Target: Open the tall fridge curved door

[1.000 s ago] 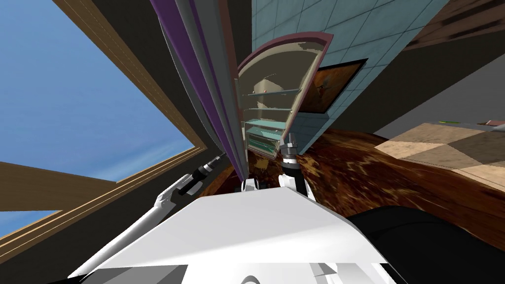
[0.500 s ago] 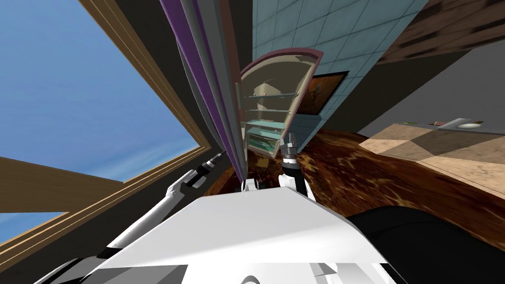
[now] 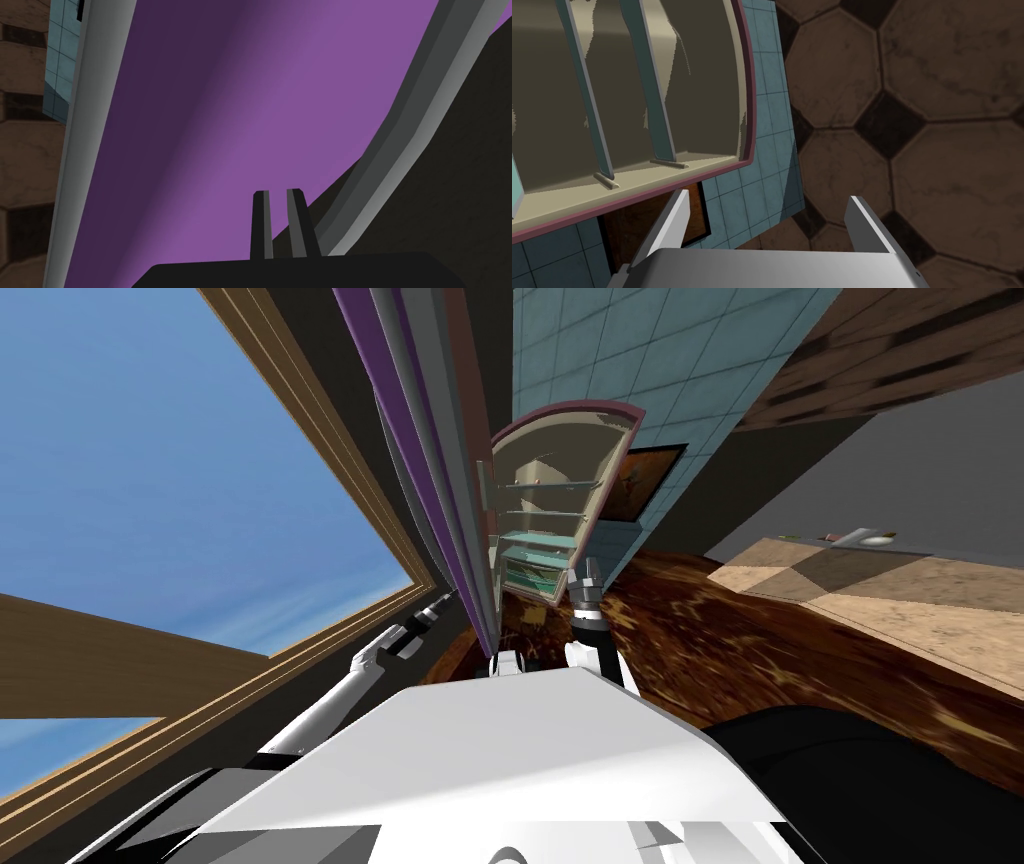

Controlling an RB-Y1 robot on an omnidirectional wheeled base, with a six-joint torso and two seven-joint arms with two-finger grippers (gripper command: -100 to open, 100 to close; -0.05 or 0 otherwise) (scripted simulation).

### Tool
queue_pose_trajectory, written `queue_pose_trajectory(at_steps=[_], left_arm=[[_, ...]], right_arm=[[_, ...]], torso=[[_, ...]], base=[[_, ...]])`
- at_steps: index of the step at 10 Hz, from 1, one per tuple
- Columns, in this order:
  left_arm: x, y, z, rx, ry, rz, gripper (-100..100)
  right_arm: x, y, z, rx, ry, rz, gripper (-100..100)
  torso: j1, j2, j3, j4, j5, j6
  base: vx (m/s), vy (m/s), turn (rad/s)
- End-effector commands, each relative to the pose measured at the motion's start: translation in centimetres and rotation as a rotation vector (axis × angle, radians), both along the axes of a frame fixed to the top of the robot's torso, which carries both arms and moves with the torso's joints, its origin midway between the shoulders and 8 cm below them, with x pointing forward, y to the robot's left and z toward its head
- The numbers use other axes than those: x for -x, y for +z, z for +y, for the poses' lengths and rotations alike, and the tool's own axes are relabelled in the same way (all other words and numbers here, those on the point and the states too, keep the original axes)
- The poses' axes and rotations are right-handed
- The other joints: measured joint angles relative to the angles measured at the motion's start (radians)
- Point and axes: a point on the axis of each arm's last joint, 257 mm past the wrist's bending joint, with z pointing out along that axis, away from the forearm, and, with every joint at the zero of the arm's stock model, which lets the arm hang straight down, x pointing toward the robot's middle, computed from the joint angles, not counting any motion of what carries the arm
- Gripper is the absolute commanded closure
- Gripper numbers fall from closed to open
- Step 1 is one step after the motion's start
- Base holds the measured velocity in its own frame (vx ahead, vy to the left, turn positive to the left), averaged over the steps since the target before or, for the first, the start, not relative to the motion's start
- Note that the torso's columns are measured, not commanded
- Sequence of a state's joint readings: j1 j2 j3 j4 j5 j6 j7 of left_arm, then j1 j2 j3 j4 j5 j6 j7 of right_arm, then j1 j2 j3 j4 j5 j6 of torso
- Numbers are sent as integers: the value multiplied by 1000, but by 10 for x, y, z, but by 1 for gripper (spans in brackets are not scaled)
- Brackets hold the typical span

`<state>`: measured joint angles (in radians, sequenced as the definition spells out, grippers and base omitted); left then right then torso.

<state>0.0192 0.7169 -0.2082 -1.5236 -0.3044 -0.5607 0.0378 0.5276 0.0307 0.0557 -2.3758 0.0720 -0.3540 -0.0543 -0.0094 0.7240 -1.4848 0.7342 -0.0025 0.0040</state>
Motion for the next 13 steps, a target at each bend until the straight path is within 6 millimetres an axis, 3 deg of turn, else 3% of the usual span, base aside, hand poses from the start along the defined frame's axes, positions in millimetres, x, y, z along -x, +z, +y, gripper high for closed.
queue_pose_trajectory(at_steps=[1, 6, 7, 8, 9, 13], left_arm=[[-4, 21, 6, 5, -5, 2, -100], [-10, 48, 13, 7, -12, 3, -100], [-10, 48, 13, 7, -12, 3, -100], [-3, 24, 17, -2, -5, 47, -100], [-2, 21, 18, -2, -1, 55, 0], [-2, 20, 18, -2, -1, 57, 0]], right_arm=[[0, 0, 0, 0, 0, 0, 0], [0, 0, 0, 0, 0, 0, 0], [0, 0, 0, 0, 0, 0, 0], [0, 0, 0, 0, 0, 0, 0], [0, 0, 0, 0, 0, 0, 0], [0, 0, 0, 0, 0, 0, 0]], torso=[[-3, 5, 3, 3, -1, 1], [0, 14, 7, 17, -6, 5], [-2, 14, 7, 17, -7, 4], [-3, 15, 8, 18, -8, 5], [-1, 16, 9, 13, -5, 1], [11, 13, 8, 4, 3, -4]], base=[[-24, -59, 28], [-13, -31, 18], [-6, -5, 15], [-6, 7, 19], [-2, 6, 7], [0, 0, 0]])
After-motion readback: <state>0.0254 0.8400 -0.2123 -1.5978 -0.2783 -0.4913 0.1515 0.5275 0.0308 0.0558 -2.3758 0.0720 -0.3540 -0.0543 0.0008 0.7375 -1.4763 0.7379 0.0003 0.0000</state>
